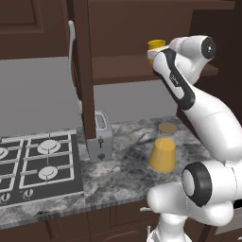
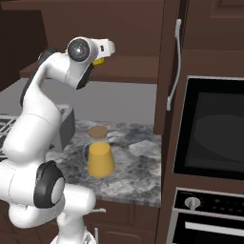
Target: There is a tray on the dining counter. Grab the cup, mug, and pitcher and place them on the tray. The pitcher may be placed next to the tray if it cannot fit the tray.
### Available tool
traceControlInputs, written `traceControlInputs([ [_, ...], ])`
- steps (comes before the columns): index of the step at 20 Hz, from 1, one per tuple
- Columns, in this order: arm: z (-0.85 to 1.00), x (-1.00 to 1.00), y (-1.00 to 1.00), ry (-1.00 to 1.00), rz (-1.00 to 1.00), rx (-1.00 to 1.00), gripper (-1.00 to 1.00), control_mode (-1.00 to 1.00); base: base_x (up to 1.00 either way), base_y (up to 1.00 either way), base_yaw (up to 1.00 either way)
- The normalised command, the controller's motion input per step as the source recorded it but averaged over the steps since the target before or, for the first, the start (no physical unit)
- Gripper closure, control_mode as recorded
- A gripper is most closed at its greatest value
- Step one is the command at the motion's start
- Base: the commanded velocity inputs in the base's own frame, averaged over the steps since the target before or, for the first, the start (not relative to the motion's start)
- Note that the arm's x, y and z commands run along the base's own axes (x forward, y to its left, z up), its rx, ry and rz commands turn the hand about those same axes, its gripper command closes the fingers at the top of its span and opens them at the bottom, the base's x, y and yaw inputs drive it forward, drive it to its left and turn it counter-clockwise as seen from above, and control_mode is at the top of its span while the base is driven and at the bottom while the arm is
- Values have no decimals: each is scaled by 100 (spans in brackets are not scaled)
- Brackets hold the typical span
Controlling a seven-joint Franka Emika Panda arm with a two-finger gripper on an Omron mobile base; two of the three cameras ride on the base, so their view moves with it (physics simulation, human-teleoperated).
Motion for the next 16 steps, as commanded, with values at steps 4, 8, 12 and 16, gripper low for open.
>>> traceControlInputs([
  [4, 25, -60, -2, 0, -12, 0, 100, -100, 0, 0, 0],
  [8, 4, -81, -4, 0, -6, 2, 100, -100, 0, 0, 0],
  [12, 0, -95, -11, 0, -4, 5, 100, -100, 0, 0, 0],
  [16, 0, -80, -2, 0, -5, 5, 100, -100, 0, 0, 0],
])
